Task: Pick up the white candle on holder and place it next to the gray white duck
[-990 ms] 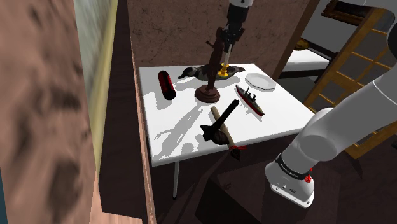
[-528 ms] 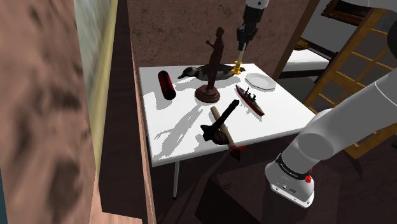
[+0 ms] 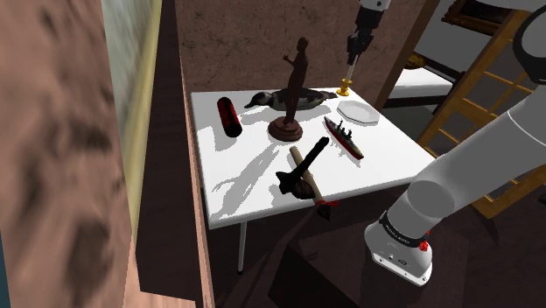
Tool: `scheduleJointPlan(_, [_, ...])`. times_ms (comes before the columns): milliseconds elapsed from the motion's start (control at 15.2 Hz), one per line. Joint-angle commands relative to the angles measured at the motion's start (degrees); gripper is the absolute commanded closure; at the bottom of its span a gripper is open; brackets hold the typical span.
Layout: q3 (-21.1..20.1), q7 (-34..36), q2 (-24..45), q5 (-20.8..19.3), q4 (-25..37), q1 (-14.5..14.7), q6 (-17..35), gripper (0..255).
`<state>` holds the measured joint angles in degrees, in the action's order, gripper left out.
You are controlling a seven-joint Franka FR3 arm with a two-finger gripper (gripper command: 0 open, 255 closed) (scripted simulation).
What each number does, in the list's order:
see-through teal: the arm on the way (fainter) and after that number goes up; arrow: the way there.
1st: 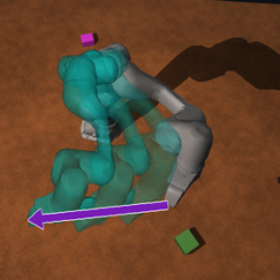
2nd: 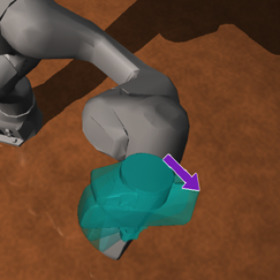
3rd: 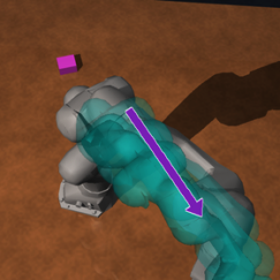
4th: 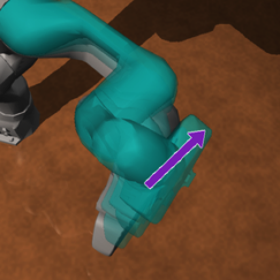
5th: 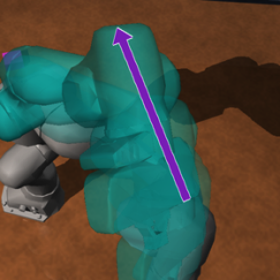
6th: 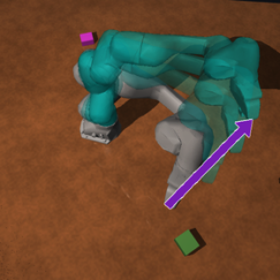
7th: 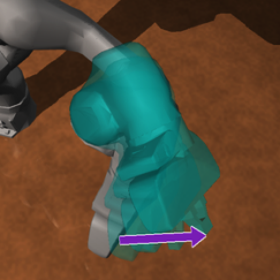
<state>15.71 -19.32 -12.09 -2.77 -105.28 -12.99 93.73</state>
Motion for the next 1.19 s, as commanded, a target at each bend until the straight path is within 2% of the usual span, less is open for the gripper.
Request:
scheduleJointPlan(0, [2.0,-3.2,1.6,0.0,1.4,-1.1,0.2,255])
scheduleJointPlan(396, [7.4,-12.4,7.4,1.4,7.8,-4.6,-0.6,255])
scheduleJointPlan(792, [12.2,-21.6,15.5,4.8,16.7,-8.8,-2.2,255])
scheduleJointPlan(1122, [12.0,-21.4,14.6,4.4,11.8,-8.6,1.9,255])
